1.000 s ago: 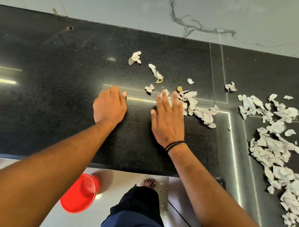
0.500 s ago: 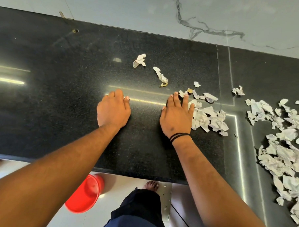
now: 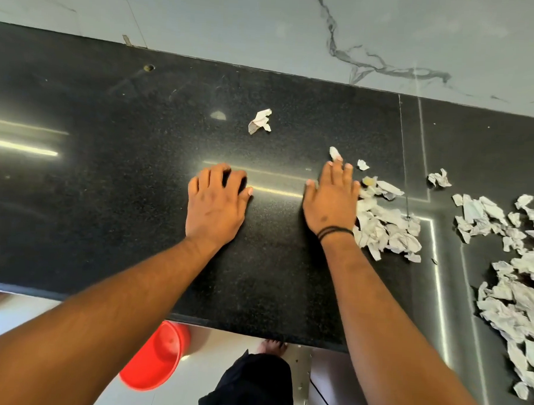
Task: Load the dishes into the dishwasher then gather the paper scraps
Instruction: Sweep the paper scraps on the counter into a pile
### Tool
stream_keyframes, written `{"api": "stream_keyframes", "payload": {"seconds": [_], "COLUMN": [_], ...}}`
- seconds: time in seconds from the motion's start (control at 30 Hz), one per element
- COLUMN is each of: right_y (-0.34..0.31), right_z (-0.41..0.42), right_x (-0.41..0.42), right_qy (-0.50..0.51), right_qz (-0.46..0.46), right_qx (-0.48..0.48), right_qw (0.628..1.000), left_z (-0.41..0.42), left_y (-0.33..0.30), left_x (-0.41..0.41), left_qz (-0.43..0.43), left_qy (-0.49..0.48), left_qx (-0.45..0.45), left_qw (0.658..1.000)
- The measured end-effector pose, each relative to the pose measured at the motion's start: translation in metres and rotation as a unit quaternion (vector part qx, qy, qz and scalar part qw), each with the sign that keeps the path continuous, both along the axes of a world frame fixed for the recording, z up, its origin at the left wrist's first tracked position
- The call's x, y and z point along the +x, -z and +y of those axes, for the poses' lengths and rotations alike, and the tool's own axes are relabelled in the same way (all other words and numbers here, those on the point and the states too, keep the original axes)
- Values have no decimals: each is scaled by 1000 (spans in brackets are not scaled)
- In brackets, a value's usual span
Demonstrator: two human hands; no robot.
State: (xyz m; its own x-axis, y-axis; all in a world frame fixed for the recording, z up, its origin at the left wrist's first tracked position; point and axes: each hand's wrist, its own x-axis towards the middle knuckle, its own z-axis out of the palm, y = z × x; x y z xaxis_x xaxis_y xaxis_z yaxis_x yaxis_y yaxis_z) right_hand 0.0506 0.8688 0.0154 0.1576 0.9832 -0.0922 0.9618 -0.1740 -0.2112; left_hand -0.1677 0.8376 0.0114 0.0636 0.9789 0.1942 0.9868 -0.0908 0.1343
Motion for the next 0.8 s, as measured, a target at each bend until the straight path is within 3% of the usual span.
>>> {"api": "stream_keyframes", "payload": {"seconds": [0.13,0.3,0.47,0.53,0.63,0.8], "right_y": [-5,-24,-21,-12,-1,-2], "right_z": [-6,54,107,104,73,16], "right_x": [-10,-62,-97,-87,-53,-21], "right_qy": [40,-129,-248,-220,-93,38], "right_qz": [10,43,19,6,9,19], "right_qx": [29,69,-47,-54,-2,30], "right_qw": [999,988,967,974,996,999], "left_z": [7,10,11,10,10,10], "left_y": [1,6,6,6,5,5], "left_x": [-1,-1,-2,-2,-1,-2], "left_qz": [-8,-7,0,-2,1,7], "left_qy": [0,-16,-17,-15,-15,-16], "left_qx": [-92,-93,-99,-102,-107,-105], "left_qw": [996,995,995,995,994,994]}}
